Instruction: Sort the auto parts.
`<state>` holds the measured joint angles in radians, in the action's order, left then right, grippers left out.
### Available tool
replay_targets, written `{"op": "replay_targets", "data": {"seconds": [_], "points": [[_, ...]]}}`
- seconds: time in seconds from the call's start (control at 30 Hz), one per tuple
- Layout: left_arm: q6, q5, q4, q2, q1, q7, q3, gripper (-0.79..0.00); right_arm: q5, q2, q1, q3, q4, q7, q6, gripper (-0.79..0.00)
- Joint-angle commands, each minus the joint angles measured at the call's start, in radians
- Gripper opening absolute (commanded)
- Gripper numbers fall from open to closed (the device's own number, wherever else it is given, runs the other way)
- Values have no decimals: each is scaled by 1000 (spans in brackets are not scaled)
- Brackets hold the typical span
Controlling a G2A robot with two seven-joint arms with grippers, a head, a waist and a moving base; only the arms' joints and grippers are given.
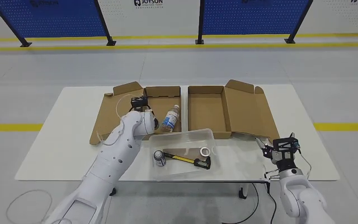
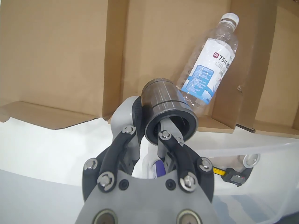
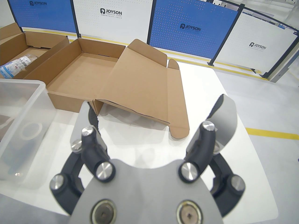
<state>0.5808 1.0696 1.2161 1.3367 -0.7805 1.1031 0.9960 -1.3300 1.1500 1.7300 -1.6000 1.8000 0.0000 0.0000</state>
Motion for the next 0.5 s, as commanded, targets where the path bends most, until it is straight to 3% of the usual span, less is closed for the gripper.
{"op": "replay_targets", "data": {"seconds": [0.0,0.3,0.4,0.47], "points": [[-3,0,-22,4,8,3,-6,-785,0,0,0,0,0,0,0,0],[2,-1,-118,25,50,2,-28,-770,0,0,0,0,0,0,0,0],[2,-4,-141,31,61,1,-32,-625,0,0,0,0,0,0,0,0],[1,-3,-156,35,67,-1,-35,-486,0,0,0,0,0,0,0,0]]}}
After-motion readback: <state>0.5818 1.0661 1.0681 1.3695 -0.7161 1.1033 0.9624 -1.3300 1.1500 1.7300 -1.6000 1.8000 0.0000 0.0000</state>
